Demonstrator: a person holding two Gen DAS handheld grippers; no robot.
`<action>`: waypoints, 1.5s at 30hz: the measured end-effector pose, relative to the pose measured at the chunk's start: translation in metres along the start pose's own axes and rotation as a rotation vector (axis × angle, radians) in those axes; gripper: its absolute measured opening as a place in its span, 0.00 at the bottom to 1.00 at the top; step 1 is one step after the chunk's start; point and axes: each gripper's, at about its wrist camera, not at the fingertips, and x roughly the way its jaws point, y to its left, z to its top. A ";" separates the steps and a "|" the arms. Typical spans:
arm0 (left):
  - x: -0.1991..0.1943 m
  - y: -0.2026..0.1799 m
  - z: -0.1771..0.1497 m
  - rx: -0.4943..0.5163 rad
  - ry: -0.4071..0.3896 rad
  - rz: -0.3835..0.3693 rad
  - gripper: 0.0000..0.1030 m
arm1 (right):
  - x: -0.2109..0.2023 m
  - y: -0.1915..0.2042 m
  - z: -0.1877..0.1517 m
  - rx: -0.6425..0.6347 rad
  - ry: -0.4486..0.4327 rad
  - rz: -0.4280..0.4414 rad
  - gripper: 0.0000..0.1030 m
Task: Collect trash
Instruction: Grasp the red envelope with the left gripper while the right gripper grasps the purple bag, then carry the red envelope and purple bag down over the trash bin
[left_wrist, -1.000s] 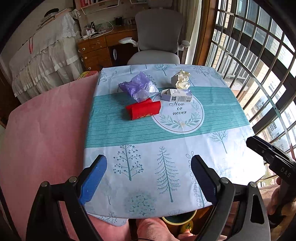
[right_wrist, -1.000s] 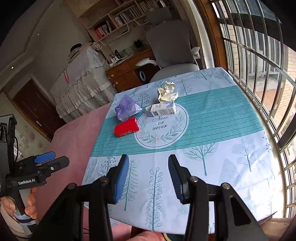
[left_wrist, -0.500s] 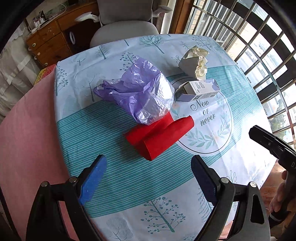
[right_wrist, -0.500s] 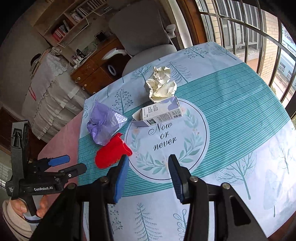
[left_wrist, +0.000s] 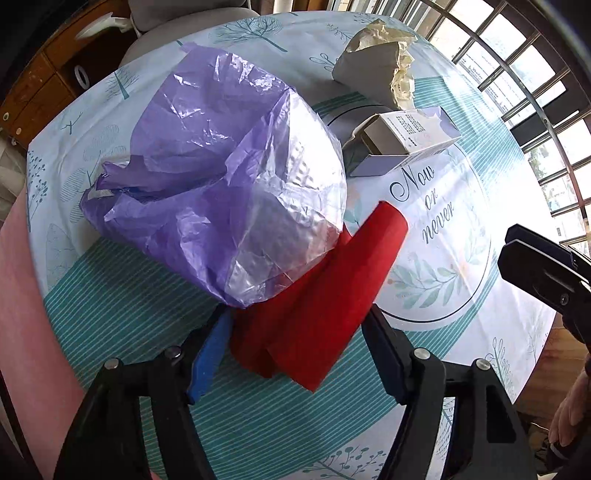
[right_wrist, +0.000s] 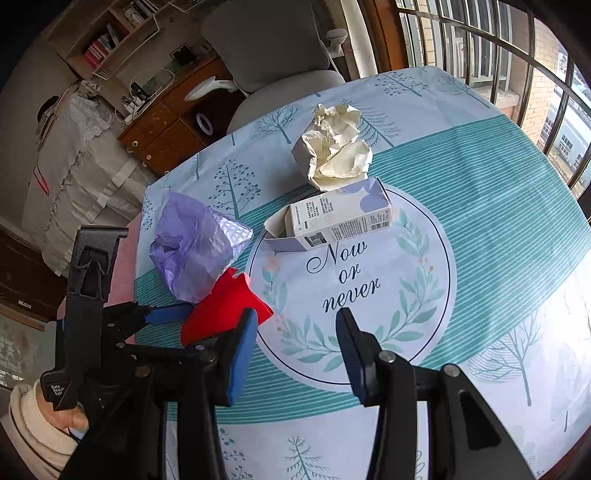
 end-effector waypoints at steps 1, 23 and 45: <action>0.000 -0.001 -0.001 -0.006 -0.003 -0.013 0.55 | 0.001 0.001 0.001 0.001 0.002 0.000 0.43; -0.071 0.067 -0.098 -0.357 -0.182 -0.089 0.14 | 0.054 0.105 0.056 -0.242 0.013 0.085 0.72; -0.071 0.138 -0.103 -0.614 -0.217 -0.024 0.14 | 0.139 0.154 0.046 -0.534 0.146 -0.037 0.37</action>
